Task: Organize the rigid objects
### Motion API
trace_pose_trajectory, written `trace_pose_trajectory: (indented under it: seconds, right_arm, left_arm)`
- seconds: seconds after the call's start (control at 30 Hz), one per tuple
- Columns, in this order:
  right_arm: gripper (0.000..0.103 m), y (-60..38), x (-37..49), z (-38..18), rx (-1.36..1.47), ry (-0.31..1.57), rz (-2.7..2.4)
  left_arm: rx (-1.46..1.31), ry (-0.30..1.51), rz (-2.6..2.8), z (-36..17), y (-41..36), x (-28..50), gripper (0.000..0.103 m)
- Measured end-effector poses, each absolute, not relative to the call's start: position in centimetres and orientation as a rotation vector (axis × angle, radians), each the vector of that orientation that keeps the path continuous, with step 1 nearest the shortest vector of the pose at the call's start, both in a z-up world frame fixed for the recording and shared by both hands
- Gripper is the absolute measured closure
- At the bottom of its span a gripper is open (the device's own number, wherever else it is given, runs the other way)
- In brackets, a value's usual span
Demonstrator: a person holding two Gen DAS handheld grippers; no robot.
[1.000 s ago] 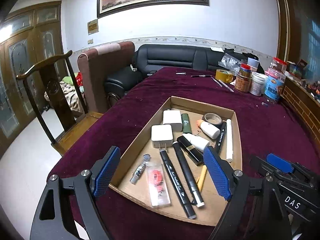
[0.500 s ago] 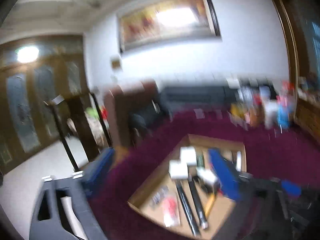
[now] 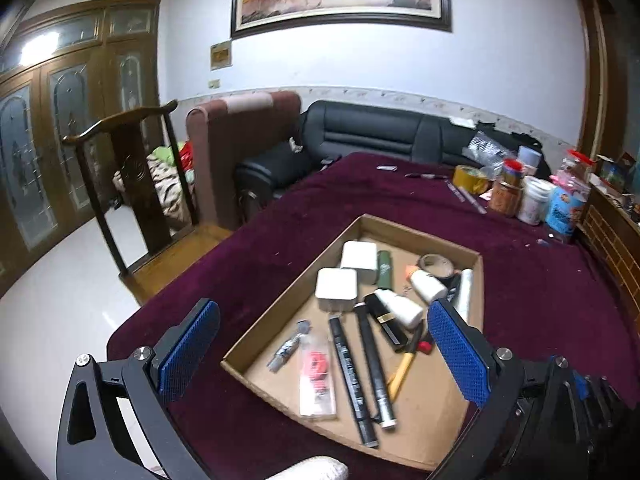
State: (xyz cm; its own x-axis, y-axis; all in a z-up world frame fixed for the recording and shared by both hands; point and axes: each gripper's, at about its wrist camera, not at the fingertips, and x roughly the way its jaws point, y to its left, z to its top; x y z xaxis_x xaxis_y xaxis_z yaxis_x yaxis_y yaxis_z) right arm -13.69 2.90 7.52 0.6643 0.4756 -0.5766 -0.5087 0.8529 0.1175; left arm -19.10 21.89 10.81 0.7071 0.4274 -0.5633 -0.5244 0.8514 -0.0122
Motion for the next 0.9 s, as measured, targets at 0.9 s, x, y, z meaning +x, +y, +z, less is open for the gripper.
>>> trace_pose_trajectory:
  seconds: [0.9]
  right_arm:
    - [0.032,7.8,-14.5,6.0,-0.249,0.665,0.573]
  left_arm:
    - [-0.210,0.706,0.570,7.6,25.3,-18.1,0.001]
